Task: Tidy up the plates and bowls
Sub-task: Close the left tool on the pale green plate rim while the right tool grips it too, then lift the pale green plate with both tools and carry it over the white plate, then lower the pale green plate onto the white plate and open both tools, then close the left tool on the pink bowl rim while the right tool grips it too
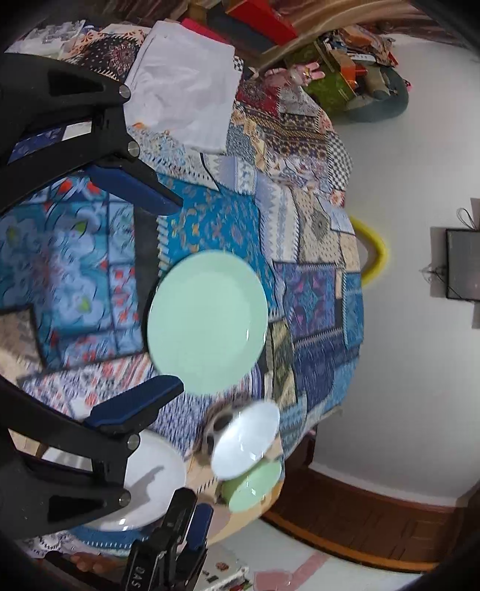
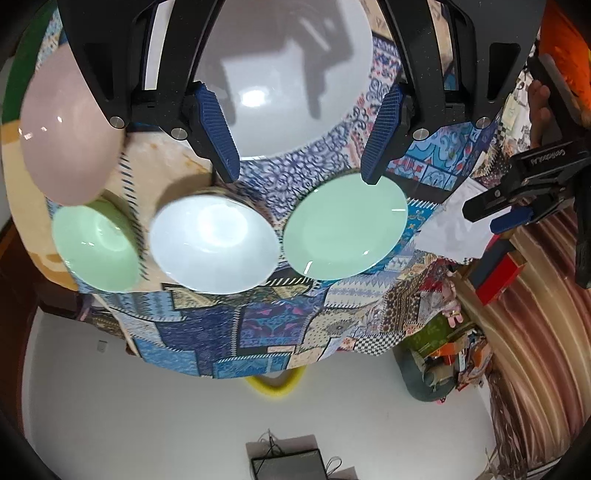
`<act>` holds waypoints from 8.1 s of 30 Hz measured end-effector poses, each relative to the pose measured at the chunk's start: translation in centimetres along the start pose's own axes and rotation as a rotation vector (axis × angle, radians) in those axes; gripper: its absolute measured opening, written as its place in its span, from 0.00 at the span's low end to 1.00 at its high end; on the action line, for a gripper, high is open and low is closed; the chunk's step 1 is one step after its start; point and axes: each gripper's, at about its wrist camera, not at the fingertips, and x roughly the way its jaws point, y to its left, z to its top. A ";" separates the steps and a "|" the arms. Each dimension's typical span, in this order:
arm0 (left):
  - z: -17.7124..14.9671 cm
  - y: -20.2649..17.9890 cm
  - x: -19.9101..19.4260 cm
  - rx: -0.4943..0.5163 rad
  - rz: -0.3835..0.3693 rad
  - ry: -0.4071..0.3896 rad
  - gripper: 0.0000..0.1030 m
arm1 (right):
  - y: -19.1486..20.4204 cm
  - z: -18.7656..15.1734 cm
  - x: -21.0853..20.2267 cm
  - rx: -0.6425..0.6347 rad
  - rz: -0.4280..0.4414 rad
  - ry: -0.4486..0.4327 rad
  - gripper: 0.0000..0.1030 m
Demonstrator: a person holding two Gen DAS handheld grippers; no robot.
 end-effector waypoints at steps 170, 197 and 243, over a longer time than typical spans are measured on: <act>-7.0 -14.3 4.4 0.145 -0.171 0.297 0.27 | -9.2 -9.1 -4.5 0.166 0.025 0.190 0.20; -5.7 -15.7 2.3 0.184 -0.149 0.224 0.32 | -10.3 -8.5 -8.0 0.108 -0.078 0.099 0.31; -1.5 -30.5 13.5 0.257 -0.364 0.315 0.23 | -22.6 -9.5 -6.3 0.396 -0.169 0.013 0.17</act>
